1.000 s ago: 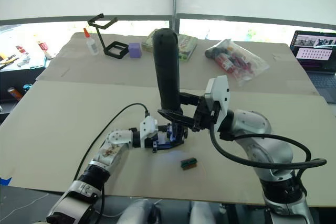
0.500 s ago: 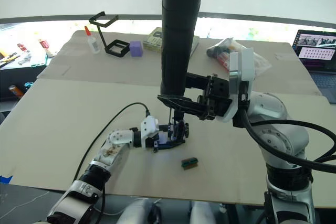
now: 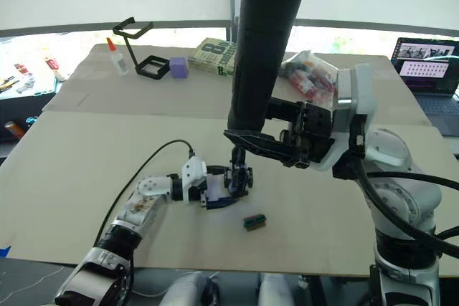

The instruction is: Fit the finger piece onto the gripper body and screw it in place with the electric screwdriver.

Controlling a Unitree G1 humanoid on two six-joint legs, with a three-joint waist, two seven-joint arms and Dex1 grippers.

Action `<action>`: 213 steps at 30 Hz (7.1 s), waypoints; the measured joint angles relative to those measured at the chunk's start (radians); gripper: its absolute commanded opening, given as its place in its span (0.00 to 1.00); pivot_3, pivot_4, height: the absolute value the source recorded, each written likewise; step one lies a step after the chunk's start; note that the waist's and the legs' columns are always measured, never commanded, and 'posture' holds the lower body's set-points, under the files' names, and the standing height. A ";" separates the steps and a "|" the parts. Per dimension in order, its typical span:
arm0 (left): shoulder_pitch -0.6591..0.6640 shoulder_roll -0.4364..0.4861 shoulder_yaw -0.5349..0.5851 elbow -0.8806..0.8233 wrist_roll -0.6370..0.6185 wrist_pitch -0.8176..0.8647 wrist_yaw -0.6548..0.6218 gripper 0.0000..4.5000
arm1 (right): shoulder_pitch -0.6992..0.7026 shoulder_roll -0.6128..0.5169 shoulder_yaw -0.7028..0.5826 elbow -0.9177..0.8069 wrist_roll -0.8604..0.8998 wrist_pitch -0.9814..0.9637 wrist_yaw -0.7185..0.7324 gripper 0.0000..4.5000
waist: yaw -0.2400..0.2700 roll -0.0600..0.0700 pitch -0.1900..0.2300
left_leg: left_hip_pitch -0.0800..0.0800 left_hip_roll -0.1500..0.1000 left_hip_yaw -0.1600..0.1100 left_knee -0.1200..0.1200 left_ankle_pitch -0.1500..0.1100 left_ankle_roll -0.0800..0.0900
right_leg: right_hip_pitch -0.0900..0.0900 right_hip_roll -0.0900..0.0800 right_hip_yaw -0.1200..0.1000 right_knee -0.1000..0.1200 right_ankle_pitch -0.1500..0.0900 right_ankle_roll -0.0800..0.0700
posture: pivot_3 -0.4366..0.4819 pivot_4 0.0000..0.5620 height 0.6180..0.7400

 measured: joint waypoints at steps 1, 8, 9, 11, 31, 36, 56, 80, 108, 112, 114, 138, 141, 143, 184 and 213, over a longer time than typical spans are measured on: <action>0.020 0.031 0.025 -0.012 -0.020 0.000 -0.015 1.00 | 0.017 -0.024 -0.034 -0.007 0.011 0.001 -0.005 0.43 | -0.002 0.000 0.000 | 0.001 0.000 0.000 0.000 0.000 0.000 | 0.000 0.000 0.000 0.000 0.000 0.000 | 0.48 0.27 1.00; 0.238 0.248 0.189 -0.139 -0.187 -0.012 -0.207 1.00 | 0.338 -0.176 -0.340 0.049 -0.058 -0.015 0.091 0.43 | 0.008 0.002 0.002 | -0.003 -0.001 0.001 -0.001 -0.001 0.002 | -0.001 -0.004 0.000 -0.003 0.000 0.000 | 0.48 0.27 1.00; 0.249 0.264 0.203 -0.146 -0.192 -0.016 -0.223 1.00 | 0.371 -0.177 -0.375 0.061 -0.071 -0.029 0.109 0.43 | 0.014 0.003 0.002 | -0.003 -0.002 0.001 0.000 -0.001 0.002 | -0.001 -0.005 0.000 -0.003 0.000 0.000 | 0.48 0.27 1.00; 0.280 0.303 0.232 -0.147 -0.198 -0.031 -0.244 1.00 | 0.459 -0.177 -0.459 0.085 -0.109 -0.067 0.158 0.43 | 0.025 0.003 0.002 | -0.002 -0.002 0.001 0.000 -0.001 0.002 | -0.001 -0.004 -0.001 -0.003 0.000 0.000 | 0.48 0.27 1.00; 0.333 0.263 0.149 -0.404 -0.201 0.035 -0.208 1.00 | 0.564 -0.079 -0.366 -0.054 -0.089 -0.161 0.137 0.43 | 0.022 0.006 0.004 | 0.000 -0.001 0.001 -0.001 0.000 -0.001 | 0.000 0.000 0.003 -0.002 0.000 0.000 | 0.48 0.27 1.00; 0.316 0.178 0.011 -0.429 -0.104 0.064 -0.125 1.00 | 0.552 -0.034 -0.196 -0.126 -0.086 -0.155 0.107 0.43 | 0.029 0.006 0.004 | -0.002 -0.003 0.001 0.000 -0.001 0.001 | 0.001 0.000 0.003 -0.004 0.000 0.001 | 0.48 0.27 1.00; 0.186 0.033 -0.163 -0.335 0.052 0.078 0.024 1.00 | 0.487 0.078 0.120 0.019 -0.318 -0.343 0.222 0.43 | 0.031 0.006 0.004 | 0.002 -0.003 0.001 0.001 -0.001 0.002 | 0.004 0.000 0.003 -0.002 0.000 0.001 | 0.48 0.27 1.00; 0.184 0.035 -0.180 -0.333 0.053 0.084 0.023 1.00 | 0.508 0.078 0.121 0.053 -0.349 -0.395 0.235 0.43 | 0.033 0.006 0.004 | 0.004 -0.003 0.001 0.001 -0.002 0.003 | 0.004 0.000 0.003 -0.002 0.000 0.001 | 0.48 0.27 1.00; 0.177 0.030 -0.184 -0.328 0.053 0.091 0.023 1.00 | 0.512 0.071 0.123 0.053 -0.349 -0.395 0.212 0.43 | 0.038 0.006 0.004 | 0.004 -0.003 0.001 0.001 -0.002 0.003 | 0.005 0.000 0.003 -0.002 0.000 0.001 | 0.48 0.27 1.00; 0.177 0.030 -0.184 -0.328 0.053 0.092 0.023 1.00 | 0.515 0.065 0.125 0.053 -0.349 -0.395 0.210 0.43 | 0.038 0.006 0.004 | 0.004 -0.003 0.001 0.001 -0.002 0.003 | 0.005 0.000 0.003 -0.002 0.000 0.001 | 0.48 0.27 1.00; 0.177 0.030 -0.184 -0.328 0.053 0.092 0.023 1.00 | 0.516 0.063 0.126 0.053 -0.351 -0.395 0.209 0.43 | 0.038 0.006 0.003 | 0.004 -0.003 0.001 0.001 -0.002 0.003 | 0.005 0.000 0.003 -0.002 0.000 0.001 | 0.48 0.27 1.00; 0.175 0.021 -0.184 -0.322 0.053 0.091 0.024 1.00 | 0.518 0.059 0.141 0.053 -0.365 -0.386 0.193 0.43 | 0.047 0.006 0.003 | 0.004 -0.003 0.001 0.001 -0.002 0.003 | 0.005 0.000 0.003 -0.002 0.000 0.001 | 0.48 0.27 1.00; 0.175 0.019 -0.184 -0.321 0.053 0.091 0.024 1.00 | 0.514 0.059 0.141 0.053 -0.365 -0.383 0.191 0.43 | 0.048 0.006 0.003 | 0.004 -0.003 0.001 0.001 -0.002 0.003 | 0.005 0.000 0.003 -0.002 0.000 0.001 | 0.48 0.27 1.00; 0.174 0.019 -0.185 -0.320 0.053 0.091 0.024 1.00 | 0.513 0.059 0.141 0.053 -0.365 -0.383 0.191 0.43 | 0.048 0.006 0.003 | 0.004 -0.003 0.001 0.001 -0.002 0.003 | 0.005 0.000 0.003 -0.002 0.000 0.001 | 0.48 0.27 1.00; 0.171 0.012 -0.185 -0.306 0.053 0.082 0.022 1.00 | 0.506 0.084 0.166 0.072 -0.407 -0.396 0.174 0.43 | 0.050 0.007 0.003 | 0.007 -0.003 0.000 0.001 -0.005 0.009 | 0.008 -0.001 0.003 -0.002 0.000 0.001 | 0.48 0.27 1.00; 0.168 0.008 -0.185 -0.295 0.052 0.073 0.016 1.00 | 0.531 0.025 0.085 0.031 -0.292 -0.350 0.158 0.43 | 0.051 0.007 0.003 | 0.008 -0.002 0.000 0.001 -0.006 0.010 | 0.009 -0.002 0.003 -0.003 0.000 0.001 | 0.48 0.27 1.00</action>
